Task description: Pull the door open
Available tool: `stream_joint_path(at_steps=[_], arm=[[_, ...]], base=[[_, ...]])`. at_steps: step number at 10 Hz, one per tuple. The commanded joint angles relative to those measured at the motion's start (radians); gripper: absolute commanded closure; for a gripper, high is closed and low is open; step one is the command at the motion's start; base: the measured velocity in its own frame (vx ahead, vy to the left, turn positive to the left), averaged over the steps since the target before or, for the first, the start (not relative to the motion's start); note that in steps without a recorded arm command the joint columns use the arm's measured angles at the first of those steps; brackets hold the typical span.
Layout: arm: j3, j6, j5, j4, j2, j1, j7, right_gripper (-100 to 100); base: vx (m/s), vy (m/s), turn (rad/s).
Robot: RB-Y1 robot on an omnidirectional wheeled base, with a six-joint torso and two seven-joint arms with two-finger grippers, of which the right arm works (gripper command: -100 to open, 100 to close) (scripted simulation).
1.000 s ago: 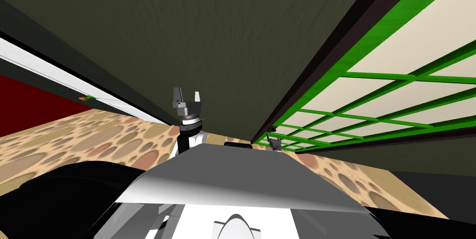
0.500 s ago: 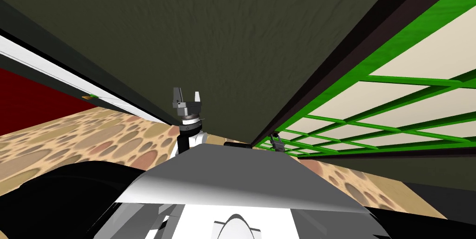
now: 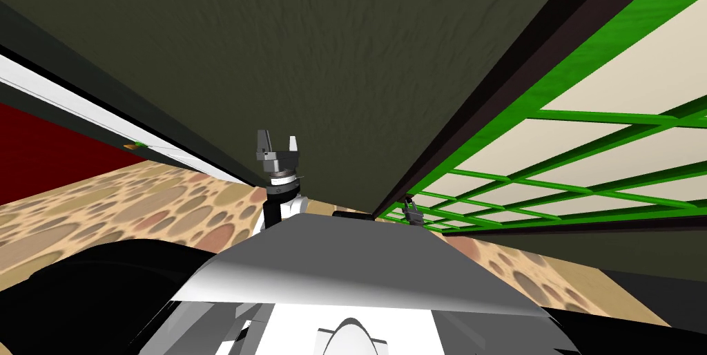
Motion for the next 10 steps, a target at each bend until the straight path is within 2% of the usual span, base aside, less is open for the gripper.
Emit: stream_joint_path(at_steps=[1, 3, 10], arm=[[0.001, 0.001, -0.005, 0.002, 0.000, -0.003, -0.038, 100], [0.002, 0.002, -0.009, 0.004, 0.000, -0.006, -0.070, 100], [0.007, 0.006, -0.036, 0.016, 0.000, -0.023, -0.251, 100]], base=[[-0.019, -0.007, 0.020], [-0.032, -0.011, 0.027], [-0.031, -0.008, 0.034]])
